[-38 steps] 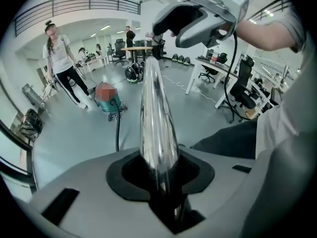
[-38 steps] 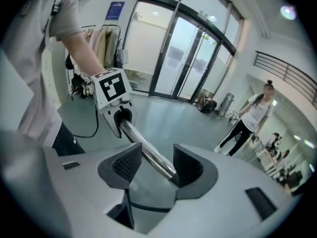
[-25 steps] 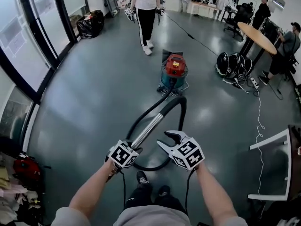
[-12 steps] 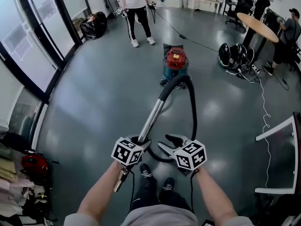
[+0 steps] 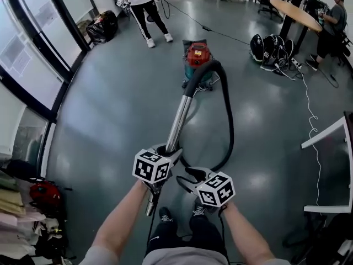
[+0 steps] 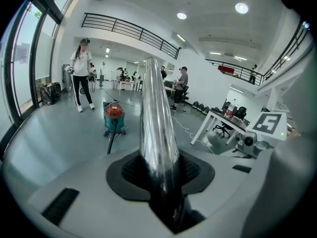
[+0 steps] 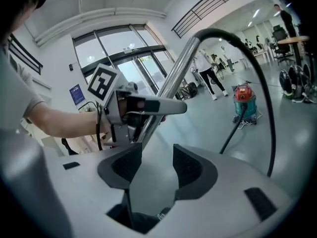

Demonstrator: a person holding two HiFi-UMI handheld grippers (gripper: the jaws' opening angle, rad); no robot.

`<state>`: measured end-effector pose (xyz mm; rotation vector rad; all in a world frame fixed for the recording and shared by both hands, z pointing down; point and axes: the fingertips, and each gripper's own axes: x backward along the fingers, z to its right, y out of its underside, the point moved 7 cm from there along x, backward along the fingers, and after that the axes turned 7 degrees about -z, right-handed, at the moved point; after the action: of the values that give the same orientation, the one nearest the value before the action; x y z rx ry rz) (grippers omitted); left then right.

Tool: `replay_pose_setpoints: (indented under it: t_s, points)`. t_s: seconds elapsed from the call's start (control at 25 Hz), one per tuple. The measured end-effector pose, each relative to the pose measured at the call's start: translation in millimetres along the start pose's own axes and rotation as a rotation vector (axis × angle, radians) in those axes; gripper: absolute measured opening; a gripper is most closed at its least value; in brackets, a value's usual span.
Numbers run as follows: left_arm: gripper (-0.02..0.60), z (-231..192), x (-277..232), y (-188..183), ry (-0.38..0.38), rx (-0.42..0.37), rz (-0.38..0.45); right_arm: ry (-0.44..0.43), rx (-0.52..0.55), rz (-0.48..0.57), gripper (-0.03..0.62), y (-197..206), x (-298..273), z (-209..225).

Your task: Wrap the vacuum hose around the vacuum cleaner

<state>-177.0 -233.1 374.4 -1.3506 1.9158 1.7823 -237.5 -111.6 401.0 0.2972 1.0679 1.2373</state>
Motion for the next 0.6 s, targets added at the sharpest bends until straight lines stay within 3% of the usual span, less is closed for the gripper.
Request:
replay_pose_setpoints:
  t_s: [0.24, 0.6]
  points:
    - [0.130, 30, -22, -13, 0.057, -0.013, 0.022, -0.015, -0.024, -0.006, 0.187, 34, -1, -19]
    - [0.130, 80, -15, 3, 0.142, -0.018, 0.061, -0.021, -0.235, 0.126, 0.210, 72, -8, -59]
